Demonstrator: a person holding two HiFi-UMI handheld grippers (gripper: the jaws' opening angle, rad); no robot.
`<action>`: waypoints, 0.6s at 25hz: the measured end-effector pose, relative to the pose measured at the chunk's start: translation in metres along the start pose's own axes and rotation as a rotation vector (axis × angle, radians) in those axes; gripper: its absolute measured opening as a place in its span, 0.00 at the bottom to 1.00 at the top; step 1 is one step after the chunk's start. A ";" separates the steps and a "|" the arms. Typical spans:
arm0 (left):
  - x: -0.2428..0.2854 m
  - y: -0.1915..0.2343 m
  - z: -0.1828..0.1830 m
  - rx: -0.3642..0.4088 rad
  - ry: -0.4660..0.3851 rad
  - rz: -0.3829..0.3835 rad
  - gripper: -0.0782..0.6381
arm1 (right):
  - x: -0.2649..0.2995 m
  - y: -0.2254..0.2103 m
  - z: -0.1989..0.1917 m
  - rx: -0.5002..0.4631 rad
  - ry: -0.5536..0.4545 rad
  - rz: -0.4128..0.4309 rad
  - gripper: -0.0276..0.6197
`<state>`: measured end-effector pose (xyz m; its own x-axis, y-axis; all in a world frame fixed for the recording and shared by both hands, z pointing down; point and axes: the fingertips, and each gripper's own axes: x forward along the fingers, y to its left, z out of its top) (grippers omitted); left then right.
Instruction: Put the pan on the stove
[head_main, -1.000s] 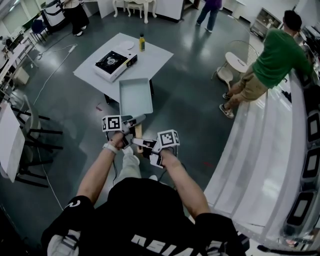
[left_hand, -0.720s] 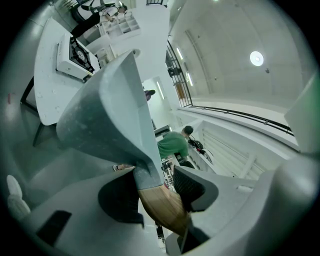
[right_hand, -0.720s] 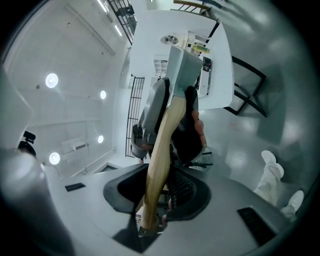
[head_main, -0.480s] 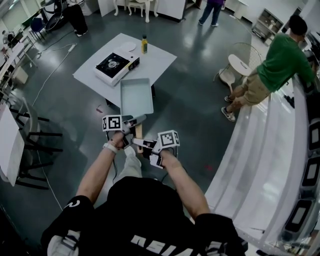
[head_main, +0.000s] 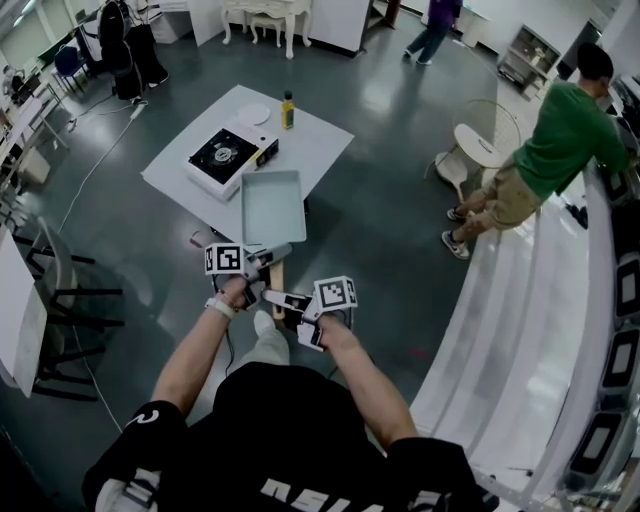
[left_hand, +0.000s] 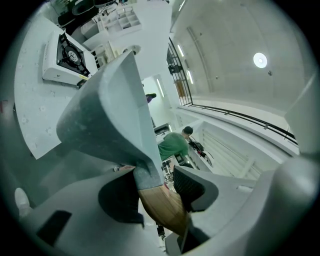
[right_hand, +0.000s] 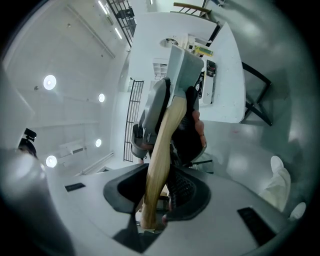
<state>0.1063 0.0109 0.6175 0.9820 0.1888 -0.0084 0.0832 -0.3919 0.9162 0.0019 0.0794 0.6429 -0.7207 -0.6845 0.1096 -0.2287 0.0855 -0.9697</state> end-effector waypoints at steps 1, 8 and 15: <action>-0.004 0.011 0.007 0.027 0.011 0.049 0.36 | 0.004 0.000 0.006 0.002 -0.006 0.006 0.19; 0.002 0.022 0.050 0.003 0.027 -0.033 0.36 | 0.033 -0.009 0.045 0.021 -0.024 -0.007 0.19; -0.015 0.060 0.090 0.028 0.060 0.079 0.36 | 0.066 -0.015 0.078 0.042 -0.034 -0.027 0.19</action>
<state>0.1119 -0.0968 0.6361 0.9738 0.2093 0.0886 0.0109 -0.4324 0.9016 0.0088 -0.0236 0.6477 -0.6921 -0.7102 0.1294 -0.2199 0.0367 -0.9748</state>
